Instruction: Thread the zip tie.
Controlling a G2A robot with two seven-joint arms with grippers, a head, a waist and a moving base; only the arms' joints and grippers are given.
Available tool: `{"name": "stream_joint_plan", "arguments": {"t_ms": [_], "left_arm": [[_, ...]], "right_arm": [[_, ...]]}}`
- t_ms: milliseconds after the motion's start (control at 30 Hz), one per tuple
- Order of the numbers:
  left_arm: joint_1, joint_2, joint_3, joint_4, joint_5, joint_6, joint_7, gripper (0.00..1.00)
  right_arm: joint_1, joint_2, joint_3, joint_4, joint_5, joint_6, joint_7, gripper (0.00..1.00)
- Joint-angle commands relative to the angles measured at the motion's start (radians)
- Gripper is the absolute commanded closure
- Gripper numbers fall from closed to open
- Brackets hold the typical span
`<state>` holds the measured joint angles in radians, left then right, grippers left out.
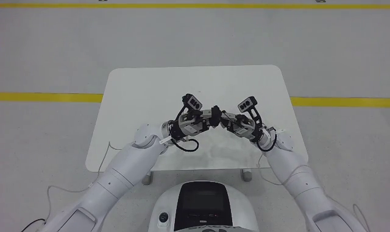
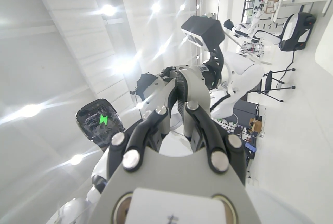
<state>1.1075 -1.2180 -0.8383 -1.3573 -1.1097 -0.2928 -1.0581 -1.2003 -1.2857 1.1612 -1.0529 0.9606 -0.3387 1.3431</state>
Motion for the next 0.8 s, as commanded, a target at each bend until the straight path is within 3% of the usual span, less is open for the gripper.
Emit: {"name": "stream_joint_plan", "arguments": {"t_ms": [0, 267, 400, 633, 767], "left_arm": [[0.0, 0.0, 0.0, 0.0, 0.0, 0.0, 0.0, 1.0], [0.0, 0.0, 0.0, 0.0, 0.0, 0.0, 0.0, 1.0], [0.016, 0.005, -0.017, -0.038, 0.021, 0.016, 0.025, 1.0], [0.074, 0.022, -0.067, -0.116, 0.054, 0.063, 0.066, 1.0], [0.116, 0.031, -0.089, -0.156, 0.064, 0.118, 0.12, 1.0]], "right_arm": [[-0.004, 0.002, 0.008, -0.016, -0.004, -0.001, 0.006, 0.0], [-0.004, 0.002, 0.008, -0.016, -0.004, -0.001, 0.006, 0.0], [-0.042, 0.02, 0.087, -0.077, -0.117, -0.001, -0.1, 0.0], [-0.202, 0.046, 0.29, -0.336, -0.379, -0.001, -0.233, 0.0], [-0.285, 0.039, 0.379, -0.463, -0.406, -0.001, -0.263, 0.0]]}}
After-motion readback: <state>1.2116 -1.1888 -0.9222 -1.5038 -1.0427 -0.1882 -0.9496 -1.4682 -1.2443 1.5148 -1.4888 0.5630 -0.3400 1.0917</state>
